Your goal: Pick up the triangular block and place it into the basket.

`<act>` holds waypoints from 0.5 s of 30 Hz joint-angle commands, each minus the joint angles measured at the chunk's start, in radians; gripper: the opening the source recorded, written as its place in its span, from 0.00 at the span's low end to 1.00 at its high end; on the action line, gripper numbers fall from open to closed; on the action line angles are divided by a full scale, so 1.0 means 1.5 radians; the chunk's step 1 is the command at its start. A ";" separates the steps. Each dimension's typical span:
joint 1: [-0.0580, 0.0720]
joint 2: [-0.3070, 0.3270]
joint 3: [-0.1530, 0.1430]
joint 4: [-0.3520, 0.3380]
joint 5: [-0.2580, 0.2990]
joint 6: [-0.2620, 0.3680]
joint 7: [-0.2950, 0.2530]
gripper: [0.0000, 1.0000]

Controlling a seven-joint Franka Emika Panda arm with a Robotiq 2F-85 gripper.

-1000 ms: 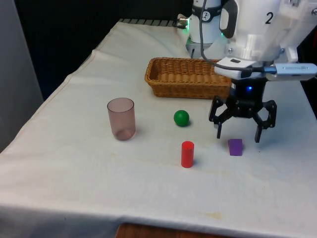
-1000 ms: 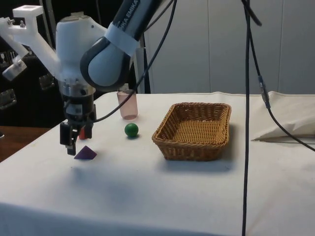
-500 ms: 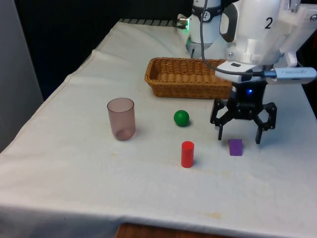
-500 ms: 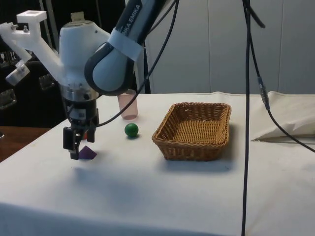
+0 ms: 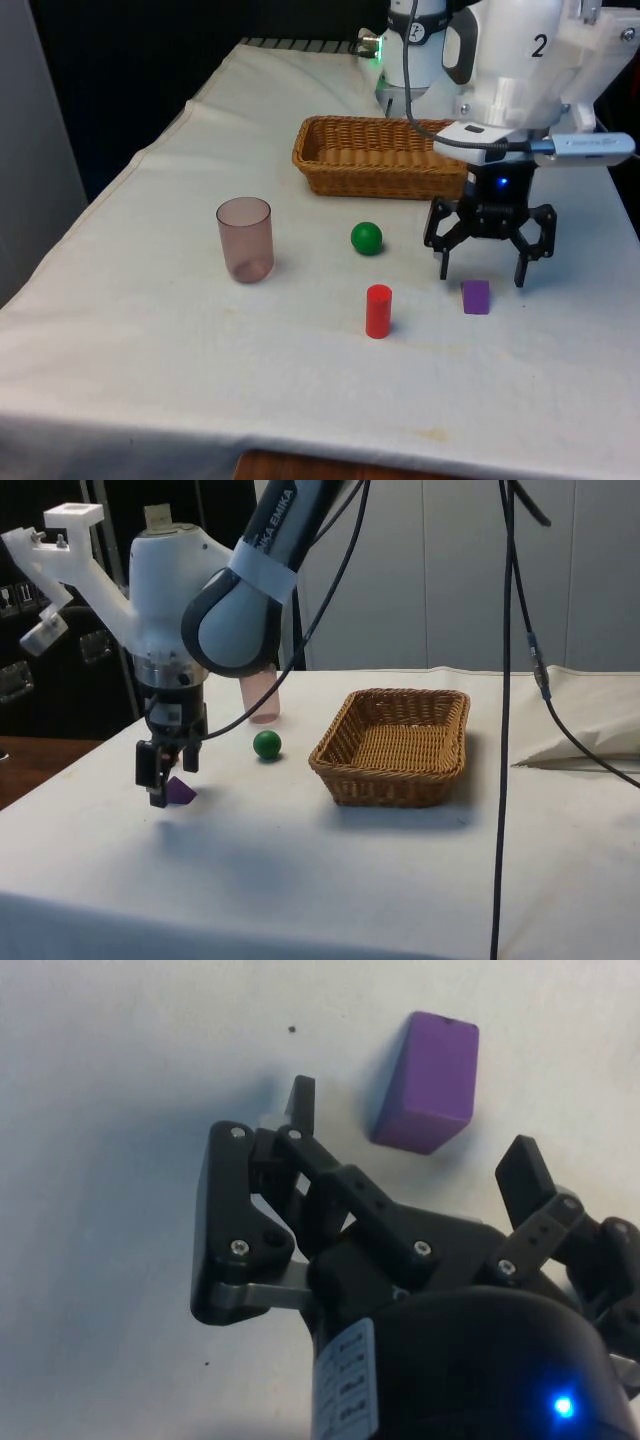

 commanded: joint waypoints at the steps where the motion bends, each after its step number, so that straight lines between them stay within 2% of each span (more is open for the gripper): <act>1: -0.004 0.002 0.003 0.000 0.003 0.009 -0.002 1.00; 2: -0.001 0.001 0.000 0.000 0.000 0.001 0.000 1.00; 3: -0.004 0.001 0.002 0.000 0.003 0.009 -0.002 1.00; 5: -0.005 0.001 0.002 0.000 0.003 0.010 -0.002 1.00; 10: -0.007 0.001 0.001 -0.001 0.003 0.013 -0.002 1.00; 11: -0.004 0.001 -0.003 0.001 0.000 0.005 0.000 1.00; 12: -0.007 0.001 0.001 -0.001 0.003 0.013 -0.002 1.00; 13: -0.007 0.001 0.001 -0.001 0.003 0.013 -0.002 0.99; 15: -0.008 0.001 0.000 -0.001 0.003 0.013 -0.002 0.86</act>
